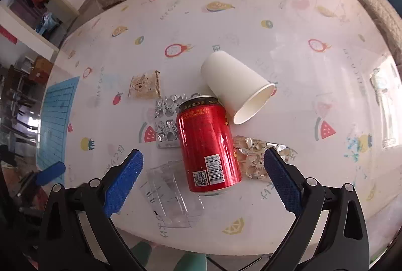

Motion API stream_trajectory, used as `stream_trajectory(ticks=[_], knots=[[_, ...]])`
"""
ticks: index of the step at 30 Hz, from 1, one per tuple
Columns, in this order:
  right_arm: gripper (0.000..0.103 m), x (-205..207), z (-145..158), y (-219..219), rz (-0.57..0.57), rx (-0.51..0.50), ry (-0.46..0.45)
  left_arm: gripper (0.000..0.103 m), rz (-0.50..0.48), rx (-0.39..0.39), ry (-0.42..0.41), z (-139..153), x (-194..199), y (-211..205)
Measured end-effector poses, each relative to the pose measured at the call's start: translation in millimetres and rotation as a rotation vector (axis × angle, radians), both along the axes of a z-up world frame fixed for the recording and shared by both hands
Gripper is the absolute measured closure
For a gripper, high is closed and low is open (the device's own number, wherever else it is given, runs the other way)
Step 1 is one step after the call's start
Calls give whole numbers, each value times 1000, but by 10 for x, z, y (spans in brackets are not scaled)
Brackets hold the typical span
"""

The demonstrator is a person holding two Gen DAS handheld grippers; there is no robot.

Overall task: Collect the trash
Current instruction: 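Grasp the clear plastic box with left tool while right tool grasps the red can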

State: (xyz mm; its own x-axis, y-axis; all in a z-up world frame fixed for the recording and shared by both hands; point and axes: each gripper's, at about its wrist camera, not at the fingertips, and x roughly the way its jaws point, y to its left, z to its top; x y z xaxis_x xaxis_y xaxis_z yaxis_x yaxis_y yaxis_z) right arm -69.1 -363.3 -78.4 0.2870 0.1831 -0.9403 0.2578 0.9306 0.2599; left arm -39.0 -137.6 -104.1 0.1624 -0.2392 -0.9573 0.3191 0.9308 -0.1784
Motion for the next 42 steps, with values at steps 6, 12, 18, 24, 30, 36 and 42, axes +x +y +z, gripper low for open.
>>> stream_trajectory(ticks=[6,12,18,24,30,36,42], knots=[[8,181,-172,-14,94,54,71,7,40,-40,44,-180,-182,-288],[9,257,-306,-78,68,93,109,7,41,-19,54,-416,-299,-528],[28,266,-440,-24,105,65,138,17,79,-71,80,-550,-405,-581],[36,225,-545,28,120,101,154,50,18,-77,133,-738,-395,-689],[37,228,-546,16,121,101,150,64,-27,-116,169,-793,-460,-752],[38,209,-426,-31,96,144,121,68,-2,-143,160,-679,-421,-582],[38,233,-150,-31,94,172,61,68,35,-164,134,-514,-392,-349]])
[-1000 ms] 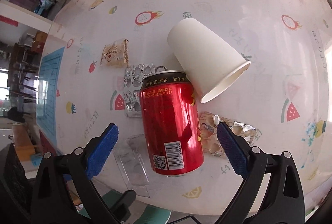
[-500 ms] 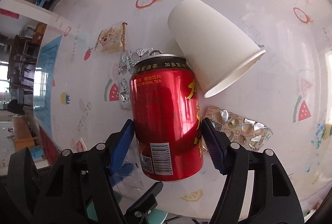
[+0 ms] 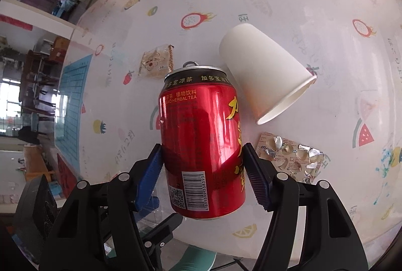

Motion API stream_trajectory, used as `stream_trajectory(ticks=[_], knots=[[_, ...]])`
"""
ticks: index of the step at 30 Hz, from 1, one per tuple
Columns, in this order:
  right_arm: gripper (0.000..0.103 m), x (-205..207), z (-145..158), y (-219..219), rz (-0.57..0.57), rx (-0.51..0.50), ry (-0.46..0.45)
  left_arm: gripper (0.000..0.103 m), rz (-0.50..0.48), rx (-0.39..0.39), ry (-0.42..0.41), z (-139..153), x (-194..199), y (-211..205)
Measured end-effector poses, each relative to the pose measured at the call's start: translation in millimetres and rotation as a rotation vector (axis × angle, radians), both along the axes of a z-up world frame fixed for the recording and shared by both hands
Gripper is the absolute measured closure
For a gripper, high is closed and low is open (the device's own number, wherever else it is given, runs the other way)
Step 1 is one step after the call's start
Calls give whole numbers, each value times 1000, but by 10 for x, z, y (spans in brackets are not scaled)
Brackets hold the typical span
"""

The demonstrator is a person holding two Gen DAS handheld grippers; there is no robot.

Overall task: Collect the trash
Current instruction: 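Grasp the clear plastic box with left tool while right tool grasps the red can, then carry the clear box and red can over the teal bin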

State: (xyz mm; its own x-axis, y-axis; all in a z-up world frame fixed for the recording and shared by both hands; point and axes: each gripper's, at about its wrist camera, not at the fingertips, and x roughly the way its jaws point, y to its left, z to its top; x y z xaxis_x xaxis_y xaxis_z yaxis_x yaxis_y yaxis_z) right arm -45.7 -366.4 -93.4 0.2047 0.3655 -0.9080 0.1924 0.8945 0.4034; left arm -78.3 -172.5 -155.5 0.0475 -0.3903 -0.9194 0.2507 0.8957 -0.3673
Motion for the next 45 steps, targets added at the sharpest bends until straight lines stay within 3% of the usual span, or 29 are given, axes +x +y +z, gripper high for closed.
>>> stream_trajectory(ticks=[8,15,27,39,45], knots=[[38,308,285,296,41,13,-81,68,90,3,-92,338,195,554],[38,670,491,1126,200,-26,-147,68,268,26,-211,647,490,1436],[38,971,717,3169,532,24,-201,68,595,141,-276,824,460,3098],[37,815,645,5305,810,103,-184,68,887,266,-265,1008,-143,4942],[37,624,468,6301,932,134,-151,68,997,323,-237,903,-443,5768]])
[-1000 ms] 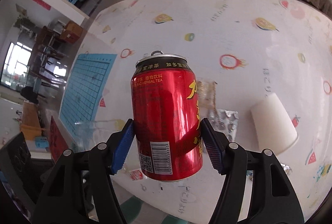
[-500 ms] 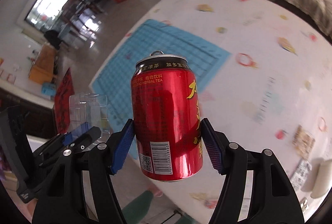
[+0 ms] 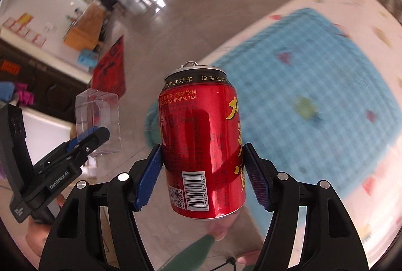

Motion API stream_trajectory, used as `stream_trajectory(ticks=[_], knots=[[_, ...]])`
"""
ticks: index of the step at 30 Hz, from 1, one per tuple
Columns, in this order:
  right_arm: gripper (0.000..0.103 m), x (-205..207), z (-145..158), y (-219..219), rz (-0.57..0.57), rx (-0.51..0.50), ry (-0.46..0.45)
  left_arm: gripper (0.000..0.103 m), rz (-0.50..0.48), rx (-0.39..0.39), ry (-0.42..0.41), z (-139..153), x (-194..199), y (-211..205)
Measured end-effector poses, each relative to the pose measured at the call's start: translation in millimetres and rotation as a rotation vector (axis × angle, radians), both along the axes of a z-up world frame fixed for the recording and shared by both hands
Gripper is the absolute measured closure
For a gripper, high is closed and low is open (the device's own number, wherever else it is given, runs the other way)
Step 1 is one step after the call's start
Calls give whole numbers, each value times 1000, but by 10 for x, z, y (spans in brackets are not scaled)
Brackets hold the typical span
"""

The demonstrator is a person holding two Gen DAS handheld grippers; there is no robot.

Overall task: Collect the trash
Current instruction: 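Carry the clear box and red can over the teal bin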

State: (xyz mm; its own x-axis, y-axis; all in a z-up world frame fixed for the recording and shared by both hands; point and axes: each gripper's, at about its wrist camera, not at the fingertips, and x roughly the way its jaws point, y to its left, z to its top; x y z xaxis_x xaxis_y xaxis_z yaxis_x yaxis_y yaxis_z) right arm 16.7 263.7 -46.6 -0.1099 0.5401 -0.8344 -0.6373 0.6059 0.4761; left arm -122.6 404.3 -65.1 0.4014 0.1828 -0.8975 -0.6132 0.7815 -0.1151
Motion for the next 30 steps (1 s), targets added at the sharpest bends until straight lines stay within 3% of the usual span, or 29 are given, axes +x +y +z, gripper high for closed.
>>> stream_trajectory(ticks=[6,15,23,30], knots=[[37,-321,-246,779,105,-10,43,68,118,-4,43,-251,-327,699],[37,-678,-687,1689,233,-52,98,68,235,-72,85,-725,-674,1348],[37,-742,-985,2161,291,-78,112,68,264,-140,85,-1128,-748,1771],[37,-709,-1299,2308,321,-122,114,68,272,-224,105,-1578,-735,1943]])
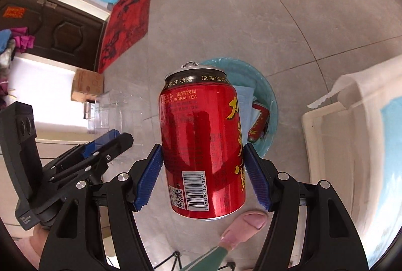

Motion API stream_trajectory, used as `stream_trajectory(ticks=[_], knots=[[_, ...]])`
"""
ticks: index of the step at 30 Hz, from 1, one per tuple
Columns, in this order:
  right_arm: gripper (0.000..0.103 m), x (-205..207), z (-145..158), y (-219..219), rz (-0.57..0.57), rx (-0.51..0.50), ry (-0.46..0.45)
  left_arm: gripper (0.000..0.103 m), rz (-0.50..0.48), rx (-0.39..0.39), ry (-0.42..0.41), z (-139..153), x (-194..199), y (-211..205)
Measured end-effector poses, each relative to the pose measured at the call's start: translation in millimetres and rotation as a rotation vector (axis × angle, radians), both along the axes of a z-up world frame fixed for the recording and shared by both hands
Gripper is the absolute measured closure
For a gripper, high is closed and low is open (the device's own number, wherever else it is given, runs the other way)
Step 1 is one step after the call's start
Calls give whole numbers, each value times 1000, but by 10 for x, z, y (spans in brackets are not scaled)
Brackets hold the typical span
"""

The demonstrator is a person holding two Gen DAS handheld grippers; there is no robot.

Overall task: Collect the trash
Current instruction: 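Carry the clear box and red can over the teal bin, then open both tools to drop the box and can into the bin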

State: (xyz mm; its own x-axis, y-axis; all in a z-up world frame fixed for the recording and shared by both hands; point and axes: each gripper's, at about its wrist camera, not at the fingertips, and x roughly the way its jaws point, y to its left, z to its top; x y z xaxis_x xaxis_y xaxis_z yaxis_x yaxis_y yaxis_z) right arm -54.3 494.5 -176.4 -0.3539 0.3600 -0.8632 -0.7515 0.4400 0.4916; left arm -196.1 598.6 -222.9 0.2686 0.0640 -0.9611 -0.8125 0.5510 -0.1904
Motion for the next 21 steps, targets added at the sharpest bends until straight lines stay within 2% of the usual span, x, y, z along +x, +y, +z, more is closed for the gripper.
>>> stream_trajectory(ticks=[6,8,10,13,14,18,21], knots=[[35,51,-247,97,-1,-23,29,68,-13,-38,4,-260,98,67],[35,86,-329,132,-5,-32,53,64,-17,-47,2,-324,124,102],[28,116,-369,154,-19,-40,62,50,-15,-53,5,-406,156,155],[22,128,-333,179,-14,-41,43,49,-3,-69,8,-444,185,192],[20,127,-309,181,-13,-35,37,45,2,-73,6,-443,175,179],[19,172,-161,98,-37,-1,35,43,-18,-37,-6,-265,181,121],[19,239,16,-76,-63,45,89,42,-28,-35,-32,-46,161,47]])
